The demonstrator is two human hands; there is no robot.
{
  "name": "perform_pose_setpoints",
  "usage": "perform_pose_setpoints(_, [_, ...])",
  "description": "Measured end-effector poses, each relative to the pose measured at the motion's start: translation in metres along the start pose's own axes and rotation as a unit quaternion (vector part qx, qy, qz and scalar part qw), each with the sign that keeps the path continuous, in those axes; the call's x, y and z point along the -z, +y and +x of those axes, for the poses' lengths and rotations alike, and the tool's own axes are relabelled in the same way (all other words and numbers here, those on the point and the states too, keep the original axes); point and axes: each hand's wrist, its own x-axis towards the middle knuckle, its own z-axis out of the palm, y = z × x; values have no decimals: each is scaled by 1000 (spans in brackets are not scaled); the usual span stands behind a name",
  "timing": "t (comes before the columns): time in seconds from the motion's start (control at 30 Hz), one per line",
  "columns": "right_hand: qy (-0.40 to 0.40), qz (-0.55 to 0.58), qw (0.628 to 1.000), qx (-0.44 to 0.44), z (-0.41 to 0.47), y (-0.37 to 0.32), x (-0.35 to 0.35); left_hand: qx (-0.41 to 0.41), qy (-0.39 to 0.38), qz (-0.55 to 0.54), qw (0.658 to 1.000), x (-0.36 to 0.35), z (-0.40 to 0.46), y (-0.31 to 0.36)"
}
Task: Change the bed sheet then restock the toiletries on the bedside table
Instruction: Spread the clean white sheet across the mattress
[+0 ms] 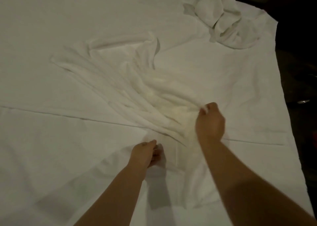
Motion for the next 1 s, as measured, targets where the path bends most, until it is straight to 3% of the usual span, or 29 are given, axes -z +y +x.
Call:
perform_pose_setpoints(0.13, [-42,-63,997,13,13,35,6,-20,-32,48,998,-36,-10,-21])
perform_pose_setpoints(0.27, [-88,-59,993,47,-62,70,6,-39,-36,100,994,-76,-22,-45])
perform_pose_setpoints(0.33, [-109,-34,991,68,-97,90,14,-28,-46,60,997,-89,-31,-50])
perform_pose_setpoints(0.43, [-158,60,986,9,-116,119,25,-28,-106,16,994,-101,-42,-53])
perform_pose_setpoints(0.53, [-186,74,979,-45,-106,140,36,-24,-163,15,986,-109,-46,-57])
perform_pose_setpoints(0.67, [-81,149,977,-132,-56,140,59,-32,-101,14,994,-114,-46,-66])
perform_pose_setpoints(0.8, [19,98,993,-63,-9,139,83,-57,-93,75,991,-123,-46,-77])
perform_pose_setpoints(0.9, [34,31,999,-12,19,139,92,-66,-95,96,989,-130,-48,-83])
perform_pose_setpoints(1.0, [12,35,999,-11,43,140,97,-71,-90,98,989,-143,-47,-87])
